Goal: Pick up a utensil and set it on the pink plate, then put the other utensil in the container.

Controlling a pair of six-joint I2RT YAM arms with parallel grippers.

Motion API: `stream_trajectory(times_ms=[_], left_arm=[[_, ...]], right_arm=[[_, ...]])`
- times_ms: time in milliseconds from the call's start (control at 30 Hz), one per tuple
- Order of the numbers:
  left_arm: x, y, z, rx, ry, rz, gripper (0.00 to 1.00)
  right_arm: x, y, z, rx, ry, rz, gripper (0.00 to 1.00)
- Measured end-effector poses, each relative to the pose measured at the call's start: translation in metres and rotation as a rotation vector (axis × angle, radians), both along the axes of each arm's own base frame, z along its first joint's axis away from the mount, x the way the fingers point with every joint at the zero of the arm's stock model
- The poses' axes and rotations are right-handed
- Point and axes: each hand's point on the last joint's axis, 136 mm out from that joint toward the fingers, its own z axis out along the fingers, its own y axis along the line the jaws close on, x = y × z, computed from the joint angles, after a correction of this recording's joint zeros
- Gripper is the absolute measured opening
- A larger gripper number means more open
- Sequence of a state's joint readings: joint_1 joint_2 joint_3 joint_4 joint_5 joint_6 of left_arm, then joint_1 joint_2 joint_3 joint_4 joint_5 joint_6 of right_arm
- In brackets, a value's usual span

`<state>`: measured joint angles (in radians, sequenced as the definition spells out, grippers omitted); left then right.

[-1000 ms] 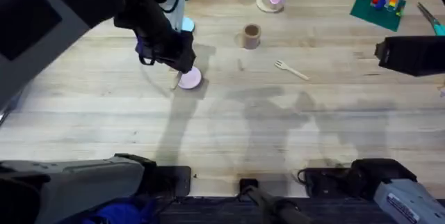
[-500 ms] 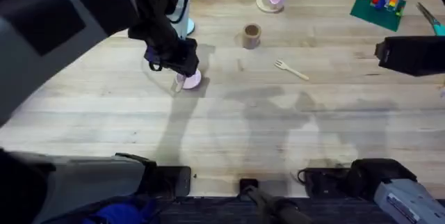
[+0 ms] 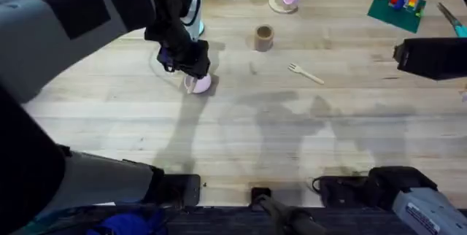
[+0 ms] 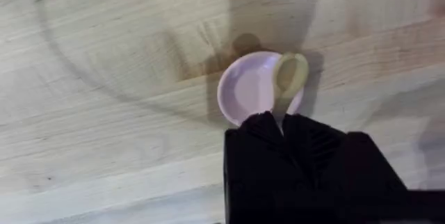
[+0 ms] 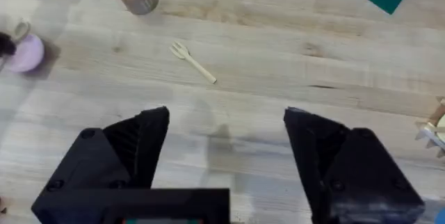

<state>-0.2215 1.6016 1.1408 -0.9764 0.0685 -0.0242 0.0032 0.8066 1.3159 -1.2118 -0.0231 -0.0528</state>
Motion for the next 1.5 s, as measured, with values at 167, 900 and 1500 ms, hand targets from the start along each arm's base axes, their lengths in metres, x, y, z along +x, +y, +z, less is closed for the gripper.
stream_trajectory(times_ms=[167, 900, 1500], left_arm=[[0.001, 0.004, 0.0, 0.009, -0.002, 0.011, 0.041], [0.004, 0.003, -0.019, 0.02, 0.036, 0.011, 0.041], [-0.001, 0.004, -0.02, 0.025, 0.057, 0.015, 0.339]], right_arm=[[0.0, 0.0, 0.0, 0.0, 0.0, 0.0, 0.996], [0.0, 0.0, 0.0, 0.0, 0.0, 0.0, 0.996], [0.0, 0.0, 0.0, 0.0, 0.0, 0.0, 0.996]])
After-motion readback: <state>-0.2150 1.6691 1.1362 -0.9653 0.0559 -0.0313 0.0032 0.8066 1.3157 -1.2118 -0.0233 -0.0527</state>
